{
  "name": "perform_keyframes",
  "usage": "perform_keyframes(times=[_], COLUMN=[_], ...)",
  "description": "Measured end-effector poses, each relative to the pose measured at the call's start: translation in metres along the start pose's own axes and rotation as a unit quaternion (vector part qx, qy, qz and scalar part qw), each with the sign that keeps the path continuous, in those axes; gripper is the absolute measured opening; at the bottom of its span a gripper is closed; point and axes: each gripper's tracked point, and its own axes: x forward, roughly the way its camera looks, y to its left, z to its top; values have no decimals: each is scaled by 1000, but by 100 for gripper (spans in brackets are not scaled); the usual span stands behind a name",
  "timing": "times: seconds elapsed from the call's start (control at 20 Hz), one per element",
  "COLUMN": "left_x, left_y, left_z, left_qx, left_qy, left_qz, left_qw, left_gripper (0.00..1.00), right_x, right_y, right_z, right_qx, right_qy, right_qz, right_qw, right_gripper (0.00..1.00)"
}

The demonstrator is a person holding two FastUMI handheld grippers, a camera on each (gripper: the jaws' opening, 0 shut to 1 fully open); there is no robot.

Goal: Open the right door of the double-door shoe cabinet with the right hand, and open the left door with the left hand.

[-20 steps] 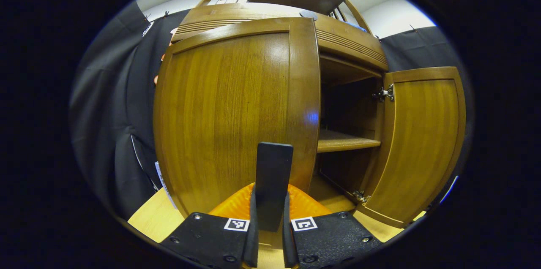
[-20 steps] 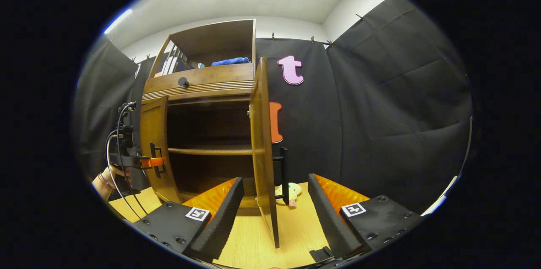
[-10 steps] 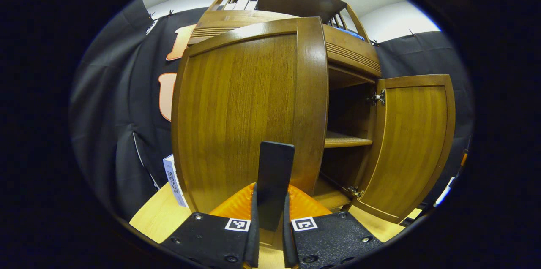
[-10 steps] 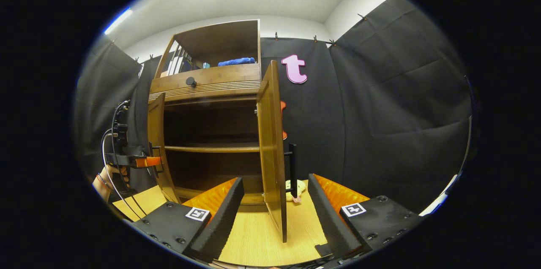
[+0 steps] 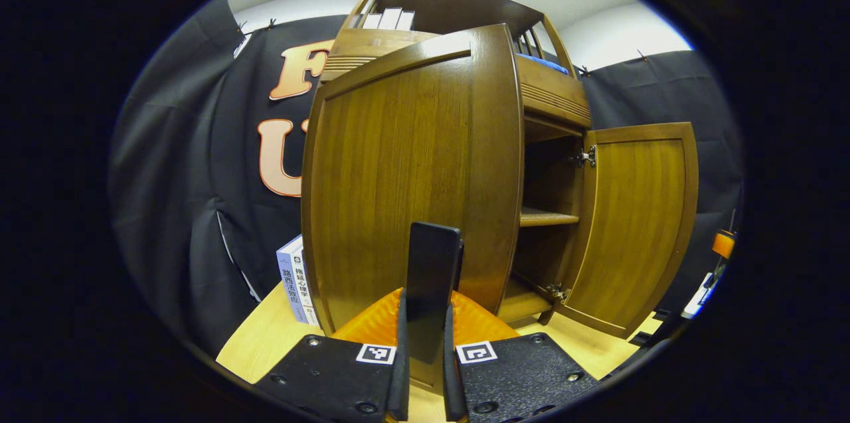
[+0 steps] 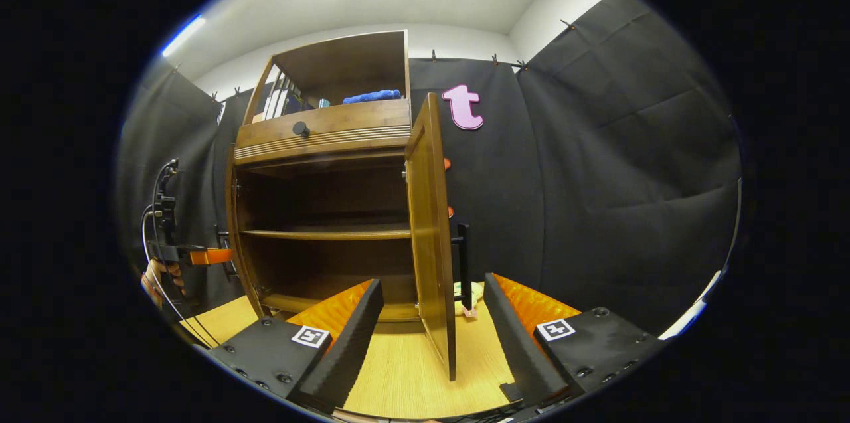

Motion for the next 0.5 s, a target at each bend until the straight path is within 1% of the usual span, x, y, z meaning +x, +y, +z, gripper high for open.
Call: perform_keyframes(times=[0.2, 0.45, 0.5], left_x=[-14, -30, -33], left_y=[13, 33, 36], left_z=[1, 2, 2], left_qx=[8, 4, 4], left_qy=[-1, -8, -8], left_qz=[8, 25, 29], left_qw=[1000, 1000, 1000], left_gripper=[22, 20, 18], right_x=[3, 12, 15], right_y=[1, 8, 9], right_z=[-2, -6, -8], right_qx=[1, 2, 1], right_qy=[2, 2, 4], right_qz=[1, 5, 7], right_qw=[1000, 1000, 1000], right_gripper=[98, 98, 98])
